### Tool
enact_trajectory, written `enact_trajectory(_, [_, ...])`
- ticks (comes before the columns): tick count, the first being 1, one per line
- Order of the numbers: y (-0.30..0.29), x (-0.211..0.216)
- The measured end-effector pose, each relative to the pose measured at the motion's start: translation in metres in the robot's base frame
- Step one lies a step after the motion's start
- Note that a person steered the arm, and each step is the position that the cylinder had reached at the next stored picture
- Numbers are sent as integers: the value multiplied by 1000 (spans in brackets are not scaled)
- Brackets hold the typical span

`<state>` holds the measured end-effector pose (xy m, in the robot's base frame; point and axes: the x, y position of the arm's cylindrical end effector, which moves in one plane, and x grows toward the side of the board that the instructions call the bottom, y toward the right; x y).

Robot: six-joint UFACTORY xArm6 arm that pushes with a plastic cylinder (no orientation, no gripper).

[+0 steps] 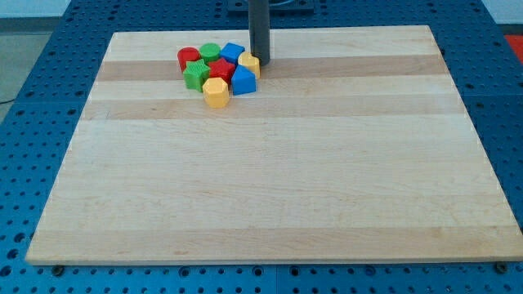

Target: Move the arm to the top center

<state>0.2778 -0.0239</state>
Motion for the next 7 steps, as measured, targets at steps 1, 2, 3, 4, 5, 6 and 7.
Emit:
enact_trajectory(1, [-1, 6])
enact_trajectory(2, [3, 8])
enact_trajectory(3, [39, 14])
enact_trajectory(4, [71, 50])
enact_trajectory(5, [47, 109])
enact_trajectory(6, [-19, 160])
enact_trajectory(7, [-149, 169])
